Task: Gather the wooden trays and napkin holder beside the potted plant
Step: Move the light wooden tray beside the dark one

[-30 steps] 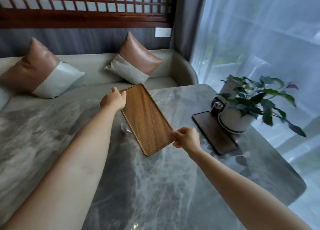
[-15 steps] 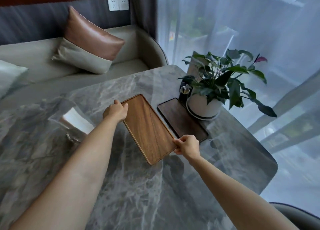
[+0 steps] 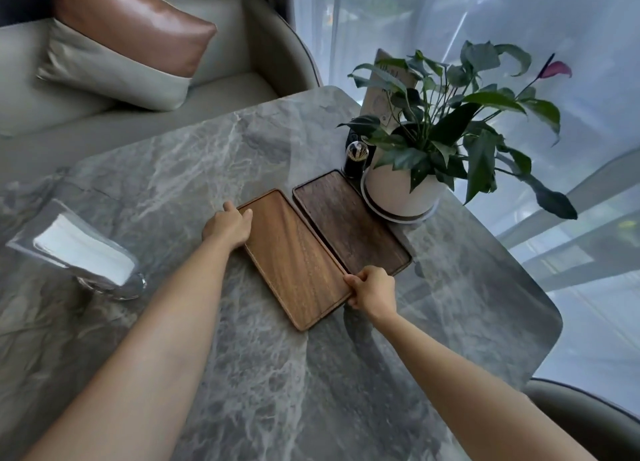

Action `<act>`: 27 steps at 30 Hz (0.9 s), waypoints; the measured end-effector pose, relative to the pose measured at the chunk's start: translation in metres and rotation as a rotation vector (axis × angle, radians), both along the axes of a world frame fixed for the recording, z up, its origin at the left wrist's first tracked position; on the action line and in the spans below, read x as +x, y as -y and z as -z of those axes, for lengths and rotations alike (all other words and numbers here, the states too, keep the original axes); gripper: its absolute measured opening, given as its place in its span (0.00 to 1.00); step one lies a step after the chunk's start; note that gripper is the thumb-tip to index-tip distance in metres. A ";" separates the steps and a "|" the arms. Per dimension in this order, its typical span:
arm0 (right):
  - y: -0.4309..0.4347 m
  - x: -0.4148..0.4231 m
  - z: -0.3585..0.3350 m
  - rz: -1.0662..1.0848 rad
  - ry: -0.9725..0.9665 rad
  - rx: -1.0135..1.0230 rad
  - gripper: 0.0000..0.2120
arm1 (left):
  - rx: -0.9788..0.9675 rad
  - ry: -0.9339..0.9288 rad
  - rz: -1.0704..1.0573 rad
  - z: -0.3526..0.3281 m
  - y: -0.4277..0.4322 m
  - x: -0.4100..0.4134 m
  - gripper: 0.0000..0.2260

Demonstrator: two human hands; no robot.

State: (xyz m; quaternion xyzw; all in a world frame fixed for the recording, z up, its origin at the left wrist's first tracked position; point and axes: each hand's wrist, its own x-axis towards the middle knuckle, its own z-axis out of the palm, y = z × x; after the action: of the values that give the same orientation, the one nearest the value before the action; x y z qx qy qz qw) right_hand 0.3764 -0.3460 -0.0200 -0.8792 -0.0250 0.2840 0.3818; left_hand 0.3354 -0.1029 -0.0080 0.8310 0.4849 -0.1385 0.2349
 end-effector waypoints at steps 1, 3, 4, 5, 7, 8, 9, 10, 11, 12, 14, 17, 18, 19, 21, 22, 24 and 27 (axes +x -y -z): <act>-0.001 0.000 0.000 -0.029 0.012 -0.019 0.17 | -0.002 -0.003 -0.002 0.002 0.000 0.001 0.26; -0.002 0.001 -0.001 -0.110 0.049 -0.069 0.16 | -0.005 -0.010 -0.001 0.005 -0.001 0.003 0.26; -0.003 0.001 -0.001 -0.150 0.064 -0.097 0.15 | -0.006 -0.011 0.003 0.007 -0.001 0.003 0.26; -0.003 0.001 -0.002 -0.186 0.076 -0.125 0.15 | -0.007 -0.010 0.006 0.010 -0.001 0.004 0.26; -0.004 -0.001 -0.003 -0.238 0.104 -0.173 0.16 | -0.008 -0.005 0.006 0.013 0.000 0.004 0.26; -0.004 -0.002 -0.004 -0.251 0.119 -0.188 0.17 | -0.007 -0.002 0.005 0.014 0.000 0.005 0.25; -0.005 -0.002 -0.004 -0.256 0.126 -0.198 0.18 | -0.006 0.002 0.006 0.014 0.000 0.005 0.25; -0.006 -0.002 -0.005 -0.266 0.130 -0.208 0.17 | -0.005 0.004 0.008 0.014 0.001 0.005 0.25; -0.006 -0.002 -0.006 -0.288 0.135 -0.223 0.16 | -0.006 0.003 0.011 0.014 0.001 0.005 0.26; -0.007 -0.002 -0.007 -0.316 0.138 -0.247 0.14 | -0.008 -0.001 0.016 0.014 0.002 0.006 0.26; -0.009 -0.003 -0.009 -0.376 0.148 -0.305 0.09 | -0.012 -0.009 0.031 0.014 0.003 0.005 0.27; -0.013 -0.004 -0.008 -0.453 0.181 -0.402 0.04 | -0.023 -0.004 0.053 0.015 0.005 0.005 0.27; -0.015 -0.005 -0.010 -0.466 0.194 -0.428 0.04 | -0.029 0.000 0.055 0.015 0.006 0.005 0.27; -0.016 -0.005 -0.011 -0.477 0.209 -0.452 0.05 | -0.035 0.006 0.056 0.014 0.007 0.005 0.27; -0.015 -0.005 -0.014 -0.515 0.263 -0.506 0.09 | -0.053 0.020 0.055 0.014 0.008 0.005 0.27; -0.014 -0.005 -0.016 -0.538 0.297 -0.537 0.12 | -0.066 0.024 0.052 0.013 0.008 0.005 0.27; -0.012 -0.003 -0.017 -0.577 0.356 -0.580 0.16 | -0.086 0.029 0.044 0.013 0.009 0.005 0.28; -0.013 -0.003 -0.019 -0.617 0.381 -0.597 0.17 | -0.106 0.032 0.034 0.013 0.010 0.004 0.29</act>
State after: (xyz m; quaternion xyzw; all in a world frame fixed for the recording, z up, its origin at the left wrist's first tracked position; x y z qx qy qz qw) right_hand 0.3730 -0.3328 -0.0014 -0.9385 -0.2721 0.2126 -0.0014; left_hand 0.3397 -0.1132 -0.0206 0.8275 0.4590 -0.1544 0.2840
